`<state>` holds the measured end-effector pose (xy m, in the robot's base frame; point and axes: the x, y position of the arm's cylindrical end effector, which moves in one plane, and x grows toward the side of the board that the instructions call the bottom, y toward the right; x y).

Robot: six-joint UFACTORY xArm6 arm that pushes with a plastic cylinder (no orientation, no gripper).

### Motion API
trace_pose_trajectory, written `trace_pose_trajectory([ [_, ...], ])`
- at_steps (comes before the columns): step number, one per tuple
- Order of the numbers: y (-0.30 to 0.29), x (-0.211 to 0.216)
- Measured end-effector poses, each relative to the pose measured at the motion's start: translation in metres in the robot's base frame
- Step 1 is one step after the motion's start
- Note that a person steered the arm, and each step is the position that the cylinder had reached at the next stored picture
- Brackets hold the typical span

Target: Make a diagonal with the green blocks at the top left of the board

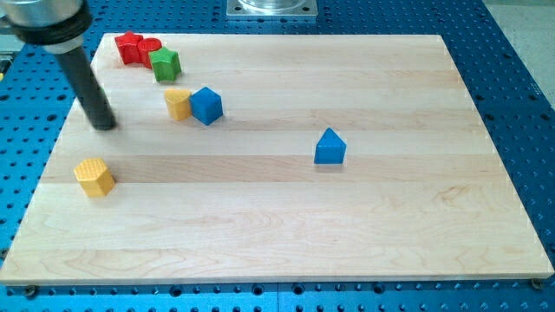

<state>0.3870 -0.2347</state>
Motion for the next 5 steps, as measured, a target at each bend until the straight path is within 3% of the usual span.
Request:
trace_pose_trajectory([
  [1,0.000,0.010],
  [2,-0.039,0.015],
  [3,-0.062,-0.011],
  [5,-0.036,-0.064],
])
